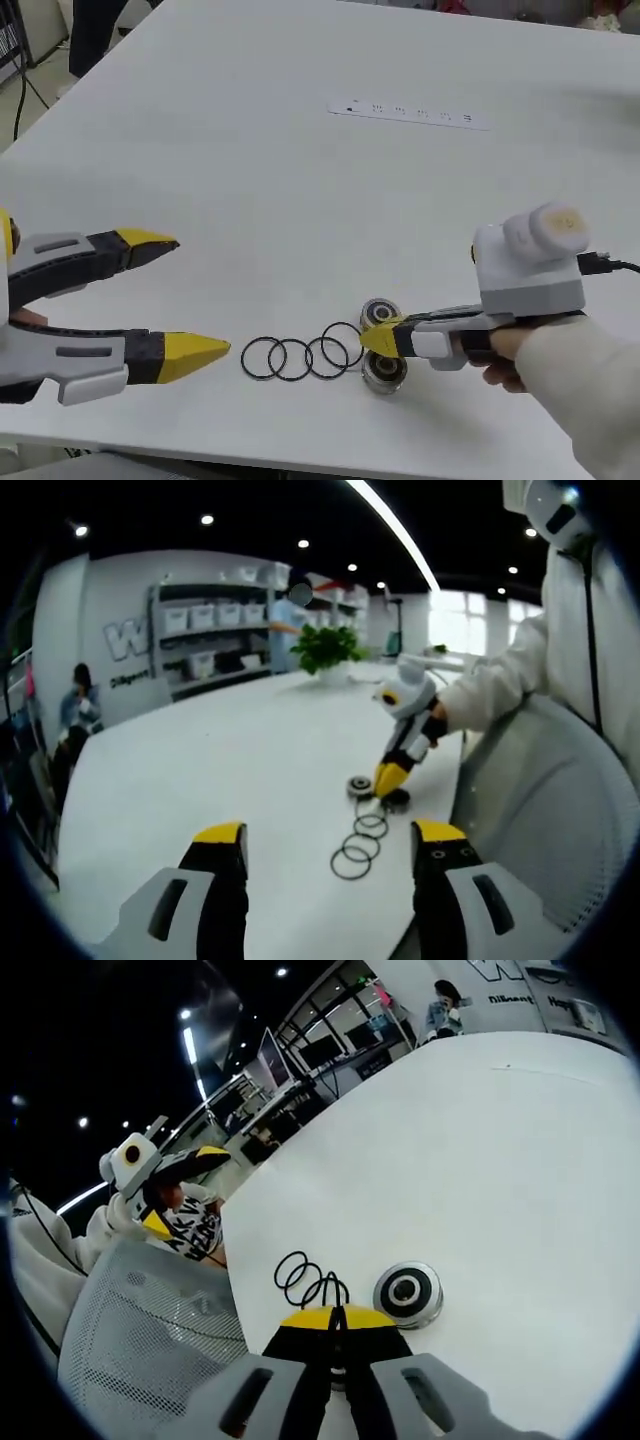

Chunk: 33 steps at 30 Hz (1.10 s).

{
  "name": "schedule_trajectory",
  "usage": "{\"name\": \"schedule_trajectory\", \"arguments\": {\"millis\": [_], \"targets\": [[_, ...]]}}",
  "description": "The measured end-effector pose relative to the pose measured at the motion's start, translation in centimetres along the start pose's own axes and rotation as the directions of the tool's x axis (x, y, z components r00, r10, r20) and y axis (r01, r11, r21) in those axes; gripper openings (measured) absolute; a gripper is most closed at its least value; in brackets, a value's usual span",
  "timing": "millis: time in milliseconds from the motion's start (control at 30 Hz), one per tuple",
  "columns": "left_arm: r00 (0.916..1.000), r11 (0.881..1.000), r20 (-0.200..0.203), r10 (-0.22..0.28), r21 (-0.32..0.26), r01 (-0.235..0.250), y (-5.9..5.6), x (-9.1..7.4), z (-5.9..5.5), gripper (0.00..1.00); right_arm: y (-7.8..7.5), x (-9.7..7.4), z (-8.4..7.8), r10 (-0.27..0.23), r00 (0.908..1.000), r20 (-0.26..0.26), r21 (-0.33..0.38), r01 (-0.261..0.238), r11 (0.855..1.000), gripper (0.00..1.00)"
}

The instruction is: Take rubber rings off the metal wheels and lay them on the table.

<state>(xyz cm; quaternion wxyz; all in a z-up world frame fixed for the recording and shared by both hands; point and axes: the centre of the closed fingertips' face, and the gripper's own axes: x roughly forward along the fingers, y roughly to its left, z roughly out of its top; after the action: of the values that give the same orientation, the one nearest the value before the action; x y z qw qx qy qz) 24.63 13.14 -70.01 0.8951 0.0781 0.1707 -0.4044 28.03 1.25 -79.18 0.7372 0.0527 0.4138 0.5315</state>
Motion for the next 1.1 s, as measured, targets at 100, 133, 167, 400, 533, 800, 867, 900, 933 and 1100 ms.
{"name": "schedule_trajectory", "arguments": {"millis": [100,133,167,400,533,800,867,900,933,1100], "targets": [[1.0,1.0,-0.006,0.003,-0.005,-0.003,0.1,0.0,-0.2,0.67,-0.2,0.0,-0.1,-0.01,0.9999,-0.006,-0.006,0.01,1.0,0.0],[1.0,1.0,-0.008,0.005,-0.006,-0.005,0.1,-0.1,-0.3,0.67,-0.3,0.0,-0.2,-0.014,0.9999,-0.01,-0.006,0.013,1.0,0.0],[0.9999,1.0,-0.011,0.007,-0.007,-0.007,0.2,-0.1,-0.4,0.67,-0.3,0.0,-0.2,-0.016,0.9998,-0.012,-0.007,0.016,1.0,0.0],[0.9998,1.0,-0.014,0.01,-0.012,-0.01,0.2,-0.1,-0.6,0.68,-0.7,0.0,-0.4,-0.04,0.999,-0.02,-0.015,0.04,0.999,0.04],[0.9998,1.0,-0.017,0.01,-0.012,-0.01,0.1,0.0,-0.7,0.68,-0.8,-0.1,-0.3,-0.047,0.9987,-0.018,-0.016,0.047,0.999,0.04],[0.9997,1.0,-0.023,0.007,-0.012,-0.007,-0.1,-0.1,-0.9,0.68,-1.4,-0.8,0.3,-0.061,0.9981,0.008,-0.023,0.061,0.998,0.04],[0.9996,1.0,-0.026,0.008,-0.012,-0.008,-0.2,-0.1,-1.0,0.69,-1.3,-1.0,0.5,-0.063,0.9979,0.016,-0.026,0.063,0.998,0.05],[0.9997,1.0,-0.025,0.008,-0.011,-0.008,-0.2,-0.2,-1.0,0.69,-1.4,-1.2,0.6,-0.064,0.9978,0.02,-0.03,0.064,0.997,0.05],[0.9997,1.0,-0.024,0.007,-0.012,-0.008,-0.3,-0.2,-1.0,0.69,-1.4,-1.2,0.8,-0.064,0.9977,0.023,-0.033,0.065,0.997,0.05],[0.9997,1.0,-0.024,0.009,-0.011,-0.009,-0.3,-0.3,-1.0,0.69,-1.0,-1.7,1.5,-0.071,0.9968,0.037,-0.068,0.073,0.995,0.07]]}}
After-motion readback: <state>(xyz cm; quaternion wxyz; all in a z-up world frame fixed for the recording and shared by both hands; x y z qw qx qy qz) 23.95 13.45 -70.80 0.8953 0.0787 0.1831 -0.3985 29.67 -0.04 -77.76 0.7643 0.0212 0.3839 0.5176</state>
